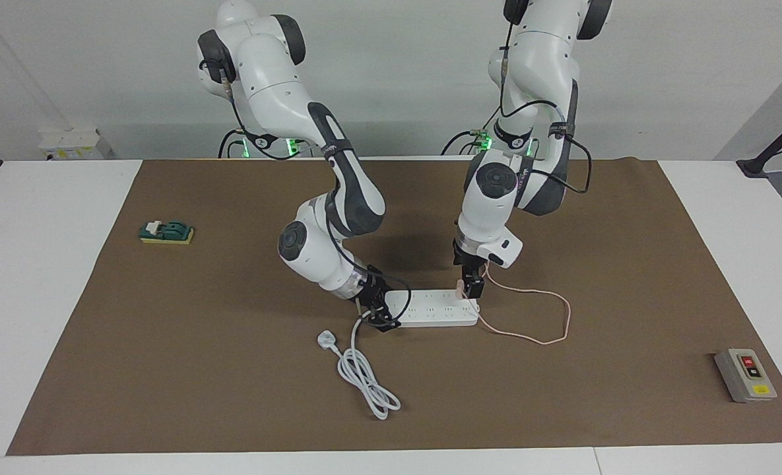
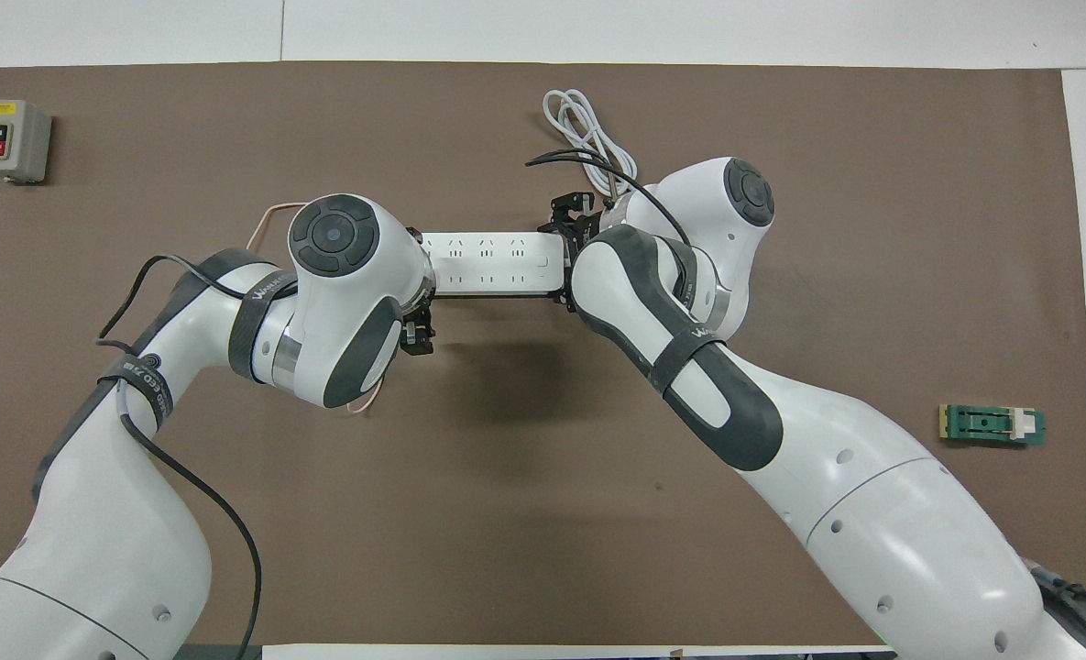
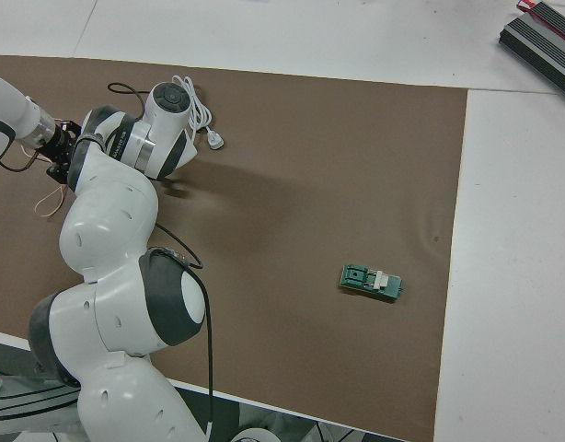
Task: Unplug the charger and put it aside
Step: 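Pull the pink charger out of the strip with the left gripper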
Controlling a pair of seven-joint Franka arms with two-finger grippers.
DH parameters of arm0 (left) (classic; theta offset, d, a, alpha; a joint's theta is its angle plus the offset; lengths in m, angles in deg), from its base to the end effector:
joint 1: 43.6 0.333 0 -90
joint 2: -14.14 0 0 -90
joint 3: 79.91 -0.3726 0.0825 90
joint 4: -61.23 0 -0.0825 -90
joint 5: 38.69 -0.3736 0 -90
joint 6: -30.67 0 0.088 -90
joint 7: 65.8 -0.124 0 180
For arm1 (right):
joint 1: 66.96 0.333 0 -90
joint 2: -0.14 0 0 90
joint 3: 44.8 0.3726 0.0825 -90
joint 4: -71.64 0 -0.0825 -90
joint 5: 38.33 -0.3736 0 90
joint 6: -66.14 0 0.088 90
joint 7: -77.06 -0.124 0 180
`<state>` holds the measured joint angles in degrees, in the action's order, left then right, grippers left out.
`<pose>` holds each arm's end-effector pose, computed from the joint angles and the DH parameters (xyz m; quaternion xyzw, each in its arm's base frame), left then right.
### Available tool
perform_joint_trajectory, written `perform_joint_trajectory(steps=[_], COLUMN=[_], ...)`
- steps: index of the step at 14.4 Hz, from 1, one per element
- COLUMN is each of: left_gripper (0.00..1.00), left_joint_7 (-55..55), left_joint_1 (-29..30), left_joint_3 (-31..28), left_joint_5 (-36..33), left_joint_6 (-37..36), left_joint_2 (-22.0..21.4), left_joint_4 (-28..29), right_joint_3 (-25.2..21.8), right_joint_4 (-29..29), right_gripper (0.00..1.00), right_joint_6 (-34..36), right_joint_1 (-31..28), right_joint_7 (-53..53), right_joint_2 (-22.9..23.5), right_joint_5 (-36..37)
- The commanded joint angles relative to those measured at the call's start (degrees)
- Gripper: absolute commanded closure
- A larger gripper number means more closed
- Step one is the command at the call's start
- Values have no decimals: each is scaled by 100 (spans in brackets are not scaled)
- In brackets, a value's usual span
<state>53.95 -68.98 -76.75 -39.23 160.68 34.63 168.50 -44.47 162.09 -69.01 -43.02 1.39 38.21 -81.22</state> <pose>0.5694 -0.3059 0.3695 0.7002 0.7137 -0.0003 0.0208 0.6718 0.3208 0.2996 -0.7307 0.6230 0.1754 0.2173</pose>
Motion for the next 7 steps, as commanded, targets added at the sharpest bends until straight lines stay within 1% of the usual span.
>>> perform_joint_trajectory(steps=[1, 3, 4, 5, 6, 7], left_gripper=[5, 14, 21, 30, 37, 47], left_joint_7=[-83, -83, -83, -83, -109, -118], left_joint_1=[-99, -117, -152, -152, -152, -152], left_joint_3=[-70, -79, -70, -70, -79, -79], left_joint_5=[10, 10, 10, 10, 10, 10], left_joint_6=[77, 95, 95, 103, 112, 112], left_joint_2=[-80, -80, -80, -89, -80, -80], left_joint_4=[154, 162, 162, 171, 171, 171], right_joint_3=[38, 38, 38, 38, 38, 38], right_joint_4=[-28, -37, -37, -37, -37, -37], right_gripper=[100, 100, 100, 100, 100, 100], right_joint_6=[-337, -336, -345, -345, -345, -345], right_joint_1=[-39, -39, -39, -39, -39, -39], right_joint_7=[131, 131, 123, 131, 131, 131], right_joint_2=[157, 165, 165, 165, 165, 165], right_joint_5=[-158, -158, -167, -167, -167, -167])
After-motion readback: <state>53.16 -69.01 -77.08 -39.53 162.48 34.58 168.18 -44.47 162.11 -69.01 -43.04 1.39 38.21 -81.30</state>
